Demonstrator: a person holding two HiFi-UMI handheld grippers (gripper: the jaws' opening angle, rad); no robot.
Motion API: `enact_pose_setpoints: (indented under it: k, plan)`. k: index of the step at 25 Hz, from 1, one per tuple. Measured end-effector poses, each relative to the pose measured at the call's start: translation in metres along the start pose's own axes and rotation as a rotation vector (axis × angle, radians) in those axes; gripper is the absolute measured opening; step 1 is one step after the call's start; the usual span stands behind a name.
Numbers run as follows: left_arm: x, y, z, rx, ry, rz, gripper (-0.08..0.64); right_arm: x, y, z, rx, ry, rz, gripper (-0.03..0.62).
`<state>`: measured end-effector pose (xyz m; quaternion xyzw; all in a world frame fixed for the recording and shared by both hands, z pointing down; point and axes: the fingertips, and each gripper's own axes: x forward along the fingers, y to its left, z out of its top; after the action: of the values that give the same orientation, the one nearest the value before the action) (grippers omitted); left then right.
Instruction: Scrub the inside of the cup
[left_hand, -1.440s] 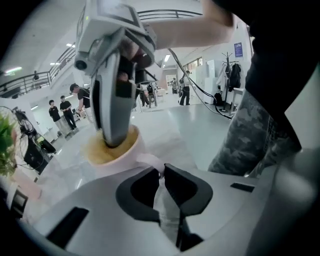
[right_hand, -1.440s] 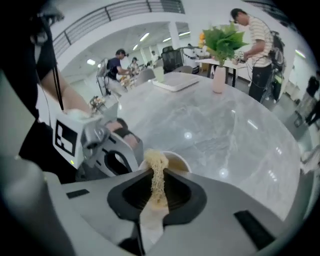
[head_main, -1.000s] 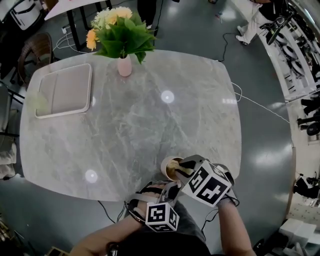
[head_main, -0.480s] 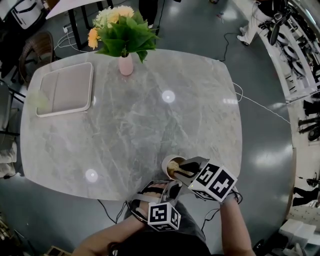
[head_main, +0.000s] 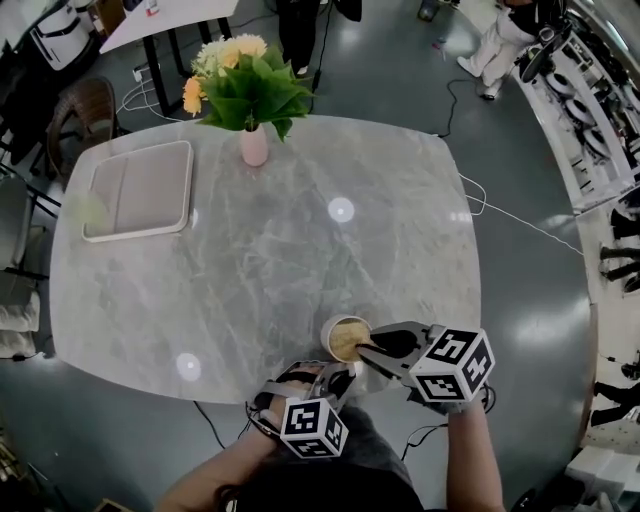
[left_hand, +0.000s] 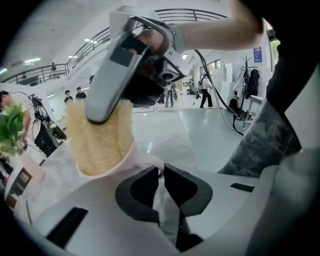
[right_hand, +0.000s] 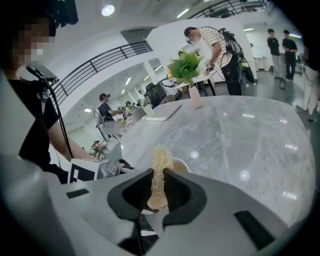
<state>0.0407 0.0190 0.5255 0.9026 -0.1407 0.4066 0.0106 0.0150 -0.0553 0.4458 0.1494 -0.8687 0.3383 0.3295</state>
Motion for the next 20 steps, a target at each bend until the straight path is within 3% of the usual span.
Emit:
enact_pose_setpoints:
  k: [5, 10, 16, 20]
  plan:
    - [-0.011, 0.003, -0.004, -0.058, 0.004, 0.016, 0.051, -0.019, 0.005, 0.006, 0.007, -0.115, -0.002, 0.060]
    - [-0.017, 0.005, -0.007, -0.163, 0.025, 0.060, 0.071, -0.030, 0.006, 0.000, -0.011, -0.154, -0.038, 0.060]
    - [-0.029, 0.012, -0.028, -0.205, 0.139, 0.206, 0.069, -0.044, 0.014, -0.008, -0.047, -0.208, -0.076, 0.060]
    - [-0.044, 0.019, -0.028, -0.284, 0.096, 0.281, 0.015, -0.053, 0.024, -0.022, -0.098, -0.216, -0.109, 0.060]
